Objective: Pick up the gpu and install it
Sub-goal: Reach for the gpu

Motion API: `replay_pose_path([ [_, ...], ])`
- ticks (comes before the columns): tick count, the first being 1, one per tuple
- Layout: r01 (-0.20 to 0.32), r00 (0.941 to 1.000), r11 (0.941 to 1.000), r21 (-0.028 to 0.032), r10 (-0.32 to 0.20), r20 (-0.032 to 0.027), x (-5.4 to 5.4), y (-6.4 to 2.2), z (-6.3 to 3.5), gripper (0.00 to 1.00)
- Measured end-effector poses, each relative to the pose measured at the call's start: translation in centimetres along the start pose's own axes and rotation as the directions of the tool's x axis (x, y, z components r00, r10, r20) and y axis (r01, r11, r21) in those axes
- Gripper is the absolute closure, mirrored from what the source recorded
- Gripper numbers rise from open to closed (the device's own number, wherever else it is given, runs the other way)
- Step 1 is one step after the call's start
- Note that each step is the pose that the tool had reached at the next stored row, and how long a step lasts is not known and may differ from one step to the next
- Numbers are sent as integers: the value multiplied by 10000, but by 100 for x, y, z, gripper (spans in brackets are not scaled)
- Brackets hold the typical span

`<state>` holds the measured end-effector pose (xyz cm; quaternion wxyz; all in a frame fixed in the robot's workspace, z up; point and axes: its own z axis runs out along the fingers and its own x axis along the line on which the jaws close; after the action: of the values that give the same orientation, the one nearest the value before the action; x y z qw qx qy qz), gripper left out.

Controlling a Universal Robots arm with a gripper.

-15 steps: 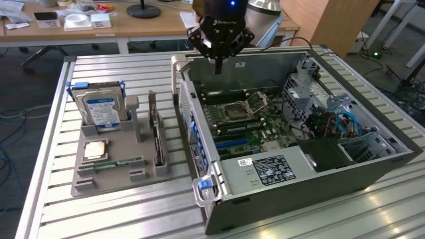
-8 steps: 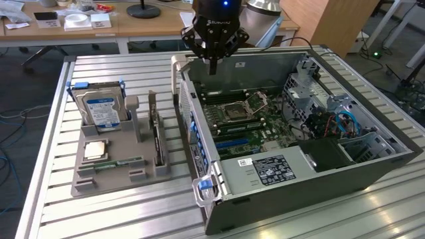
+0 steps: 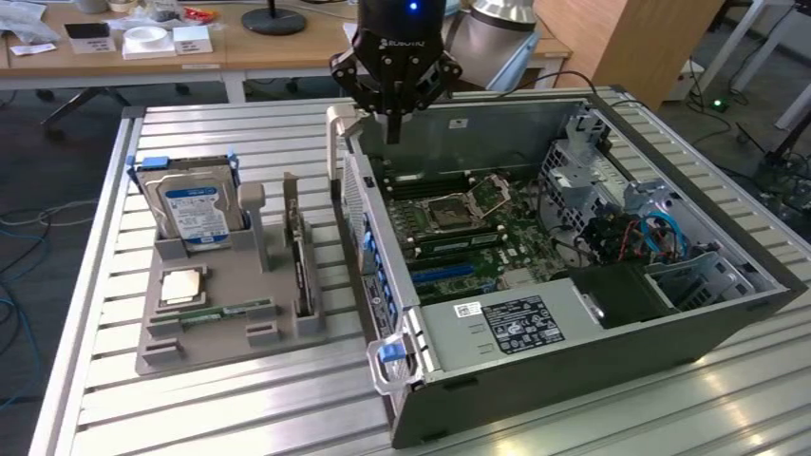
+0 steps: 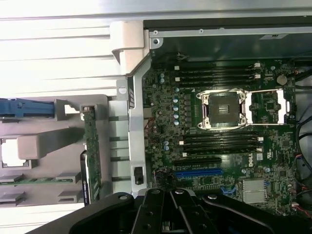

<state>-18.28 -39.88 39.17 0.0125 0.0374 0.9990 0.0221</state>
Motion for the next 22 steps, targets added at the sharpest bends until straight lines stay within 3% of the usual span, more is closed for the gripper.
replay_pose_path([
  [22,0,10000,10000,0,0,1,359,-26,0,89],
])
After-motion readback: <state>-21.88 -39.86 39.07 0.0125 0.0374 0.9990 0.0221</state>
